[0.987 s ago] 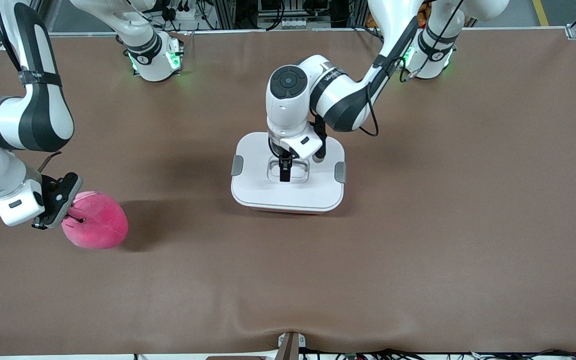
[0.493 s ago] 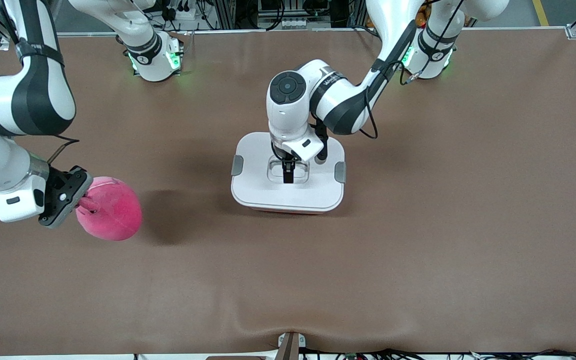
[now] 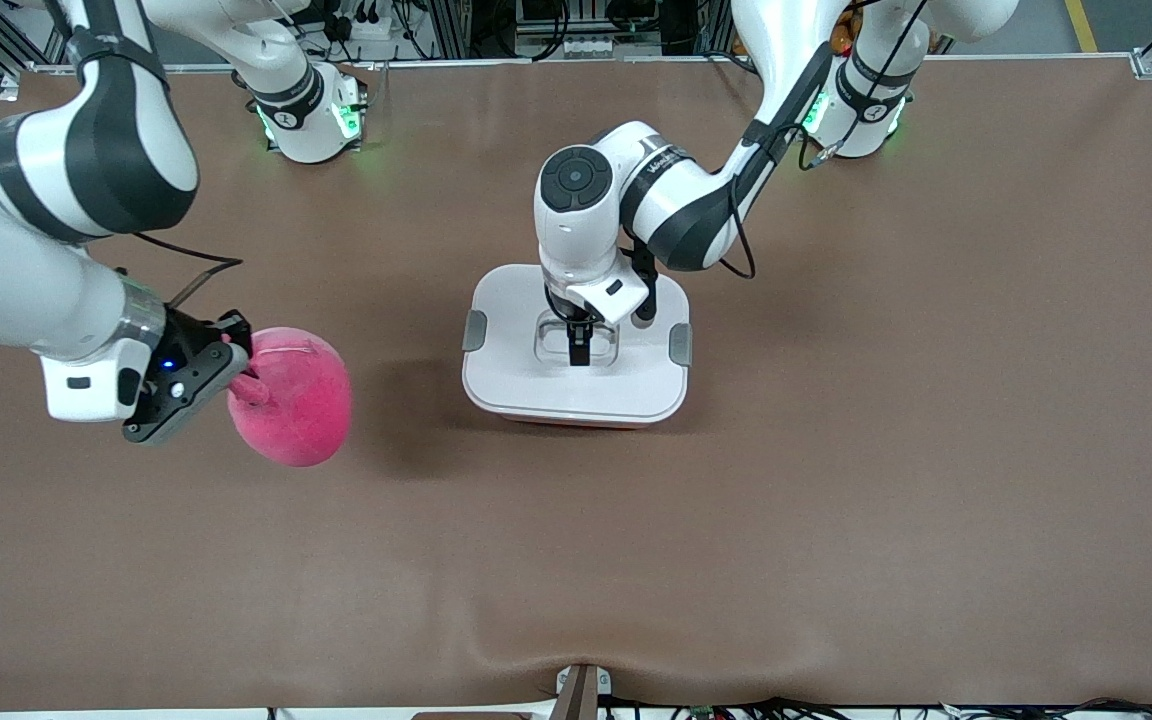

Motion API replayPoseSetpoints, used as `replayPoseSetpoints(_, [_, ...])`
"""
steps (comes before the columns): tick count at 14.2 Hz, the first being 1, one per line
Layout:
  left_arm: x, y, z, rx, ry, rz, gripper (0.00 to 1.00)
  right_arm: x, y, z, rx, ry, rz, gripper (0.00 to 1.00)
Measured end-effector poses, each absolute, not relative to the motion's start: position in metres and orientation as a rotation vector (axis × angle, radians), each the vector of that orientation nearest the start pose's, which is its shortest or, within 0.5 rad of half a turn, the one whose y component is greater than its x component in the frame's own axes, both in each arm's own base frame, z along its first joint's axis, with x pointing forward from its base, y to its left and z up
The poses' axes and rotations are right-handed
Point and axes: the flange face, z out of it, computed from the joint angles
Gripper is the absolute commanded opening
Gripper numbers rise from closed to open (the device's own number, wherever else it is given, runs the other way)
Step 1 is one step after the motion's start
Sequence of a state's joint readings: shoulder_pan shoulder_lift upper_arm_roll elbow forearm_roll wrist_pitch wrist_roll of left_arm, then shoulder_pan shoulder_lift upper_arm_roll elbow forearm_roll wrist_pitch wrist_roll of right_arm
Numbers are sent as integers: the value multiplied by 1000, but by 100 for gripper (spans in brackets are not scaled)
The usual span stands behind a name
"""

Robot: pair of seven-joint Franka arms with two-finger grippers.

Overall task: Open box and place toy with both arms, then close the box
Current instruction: 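Grasp the lid handle with the left gripper while the right gripper grasps the toy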

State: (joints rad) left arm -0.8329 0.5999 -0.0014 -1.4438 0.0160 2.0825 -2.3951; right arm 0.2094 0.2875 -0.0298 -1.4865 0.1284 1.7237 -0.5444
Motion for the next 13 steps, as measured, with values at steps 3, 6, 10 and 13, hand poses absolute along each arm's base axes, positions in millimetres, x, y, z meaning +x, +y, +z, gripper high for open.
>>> replayPoseSetpoints(3, [482,-532,342,-2270,-2229,-18,68,625,150,505,-2851,-801,76,0])
replayPoseSetpoints(6, [482,-532,342,-2271,-2227,-18,64,618,173,504,-2886,-604,115,0])
replayPoseSetpoints(10, [481,-533,342,-2273,-2226,-17,49,611,197,504,-2919,-388,148,0])
replayPoseSetpoints(13, [481,-533,342,-2271,-2227,-17,41,611,200,505,-2905,-264,166,0])
